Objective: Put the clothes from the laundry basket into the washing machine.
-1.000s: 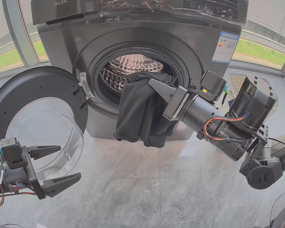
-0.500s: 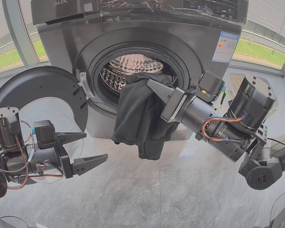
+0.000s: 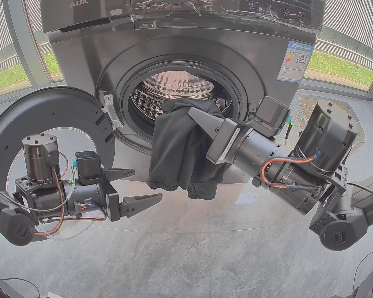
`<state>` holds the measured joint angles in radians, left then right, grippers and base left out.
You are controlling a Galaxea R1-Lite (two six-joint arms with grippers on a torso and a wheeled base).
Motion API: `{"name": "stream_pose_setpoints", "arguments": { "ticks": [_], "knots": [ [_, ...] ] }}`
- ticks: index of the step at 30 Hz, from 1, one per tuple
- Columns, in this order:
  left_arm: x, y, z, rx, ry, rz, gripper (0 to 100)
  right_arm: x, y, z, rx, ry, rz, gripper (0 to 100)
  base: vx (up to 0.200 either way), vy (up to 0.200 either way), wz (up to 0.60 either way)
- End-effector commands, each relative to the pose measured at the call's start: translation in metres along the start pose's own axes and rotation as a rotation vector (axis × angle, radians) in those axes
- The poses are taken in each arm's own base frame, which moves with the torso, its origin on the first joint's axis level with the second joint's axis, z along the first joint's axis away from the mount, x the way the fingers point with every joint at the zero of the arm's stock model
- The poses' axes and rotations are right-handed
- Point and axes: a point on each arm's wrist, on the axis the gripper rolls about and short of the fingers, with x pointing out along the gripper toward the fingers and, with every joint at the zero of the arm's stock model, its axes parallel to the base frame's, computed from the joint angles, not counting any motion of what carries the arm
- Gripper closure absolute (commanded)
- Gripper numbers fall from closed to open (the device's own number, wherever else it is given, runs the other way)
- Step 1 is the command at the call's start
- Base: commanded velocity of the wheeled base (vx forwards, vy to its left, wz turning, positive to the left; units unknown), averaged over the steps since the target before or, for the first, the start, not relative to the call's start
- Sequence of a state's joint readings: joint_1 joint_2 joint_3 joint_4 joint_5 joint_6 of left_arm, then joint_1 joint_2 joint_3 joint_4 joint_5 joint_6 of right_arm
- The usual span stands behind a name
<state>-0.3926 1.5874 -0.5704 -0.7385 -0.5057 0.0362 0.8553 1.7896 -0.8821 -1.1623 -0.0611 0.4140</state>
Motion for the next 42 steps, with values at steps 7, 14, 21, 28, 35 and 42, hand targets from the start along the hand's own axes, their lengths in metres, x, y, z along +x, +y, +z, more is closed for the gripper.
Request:
{"name": "stream_pose_setpoints", "arguments": {
  "ticks": [7,14,21,28,35,42],
  "knots": [
    [0.036,0.018,-0.005,-0.016,-0.006,-0.005,0,0.002,0.001,-0.006,-0.01,0.008,0.006,100,0.0,0.0,0.0],
    [0.049,0.016,-0.003,-0.019,-0.015,-0.03,0,0.001,0.001,-0.006,-0.01,0.011,0.005,100,0.0,0.0,0.0],
    [0.061,0.016,-0.006,-0.011,-0.04,-0.034,100,0.001,0.001,-0.008,-0.01,0.016,0.005,100,0.0,0.0,0.0],
    [0.062,0.008,-0.005,-0.012,-0.079,-0.059,100,0.001,0.0,-0.008,-0.01,0.015,0.002,100,0.0,0.0,0.0],
    [0.039,-0.013,-0.008,0.016,-0.117,-0.074,100,-0.001,-0.006,-0.009,-0.016,0.023,-0.016,100,0.0,0.0,0.0],
    [0.014,-0.027,-0.01,0.038,-0.177,-0.039,100,-0.012,-0.015,-0.023,-0.037,0.088,-0.045,0,0.0,0.0,0.0]
  ]
}}
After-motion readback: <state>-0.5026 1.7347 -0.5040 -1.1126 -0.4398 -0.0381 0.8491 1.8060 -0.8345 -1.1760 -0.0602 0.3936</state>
